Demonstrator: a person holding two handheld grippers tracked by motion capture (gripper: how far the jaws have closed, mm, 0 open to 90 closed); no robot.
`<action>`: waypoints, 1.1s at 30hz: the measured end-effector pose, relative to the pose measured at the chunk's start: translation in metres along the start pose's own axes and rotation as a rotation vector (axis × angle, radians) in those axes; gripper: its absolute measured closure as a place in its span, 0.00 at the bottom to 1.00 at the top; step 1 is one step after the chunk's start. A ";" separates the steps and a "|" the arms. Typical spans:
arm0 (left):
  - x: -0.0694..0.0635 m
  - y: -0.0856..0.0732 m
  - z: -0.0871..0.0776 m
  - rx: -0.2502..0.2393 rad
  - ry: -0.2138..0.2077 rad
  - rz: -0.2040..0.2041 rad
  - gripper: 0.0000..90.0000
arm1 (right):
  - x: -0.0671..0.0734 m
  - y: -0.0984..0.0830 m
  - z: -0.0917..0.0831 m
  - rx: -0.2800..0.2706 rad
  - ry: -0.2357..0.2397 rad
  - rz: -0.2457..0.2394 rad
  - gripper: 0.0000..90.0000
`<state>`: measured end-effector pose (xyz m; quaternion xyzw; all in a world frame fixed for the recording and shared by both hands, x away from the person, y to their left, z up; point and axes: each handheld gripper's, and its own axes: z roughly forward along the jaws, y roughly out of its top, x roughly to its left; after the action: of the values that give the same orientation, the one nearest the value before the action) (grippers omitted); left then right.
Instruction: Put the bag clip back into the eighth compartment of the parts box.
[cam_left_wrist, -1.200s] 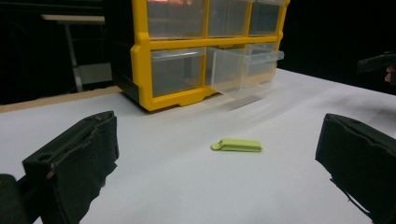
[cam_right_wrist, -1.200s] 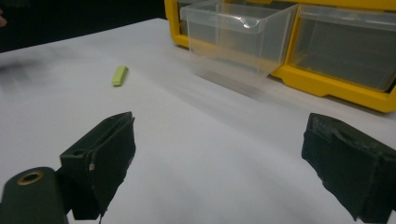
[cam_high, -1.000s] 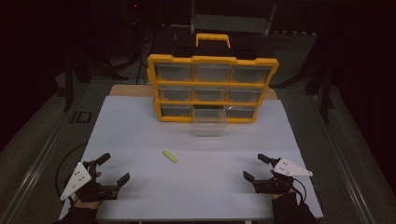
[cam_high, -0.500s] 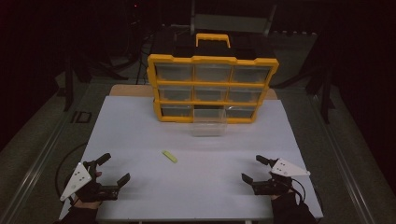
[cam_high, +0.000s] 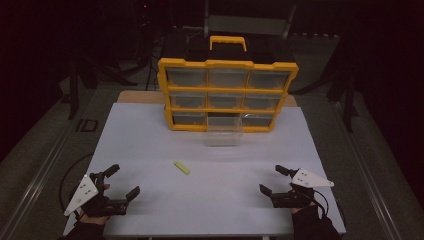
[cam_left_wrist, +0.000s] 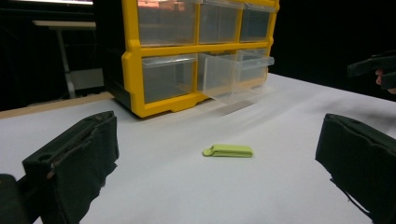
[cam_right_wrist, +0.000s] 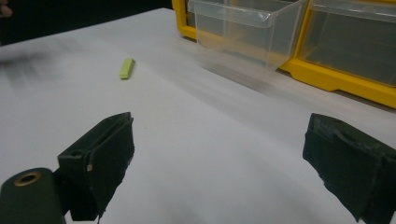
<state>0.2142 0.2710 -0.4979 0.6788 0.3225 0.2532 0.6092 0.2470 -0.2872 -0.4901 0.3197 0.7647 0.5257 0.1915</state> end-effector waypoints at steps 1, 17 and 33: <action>0.000 0.000 0.000 0.002 0.000 0.001 0.00 | 0.002 0.003 -0.001 0.000 0.003 0.000 0.10; -0.001 0.001 0.000 0.002 -0.012 0.001 0.00 | 0.007 0.031 0.005 0.047 0.024 -0.035 0.10; -0.001 0.001 0.000 0.003 -0.017 0.002 0.00 | 0.012 0.061 0.024 0.050 0.087 -0.055 0.09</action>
<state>0.2133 0.2702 -0.4970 0.6822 0.3171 0.2475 0.6105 0.2706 -0.2478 -0.4424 0.2801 0.7936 0.5144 0.1644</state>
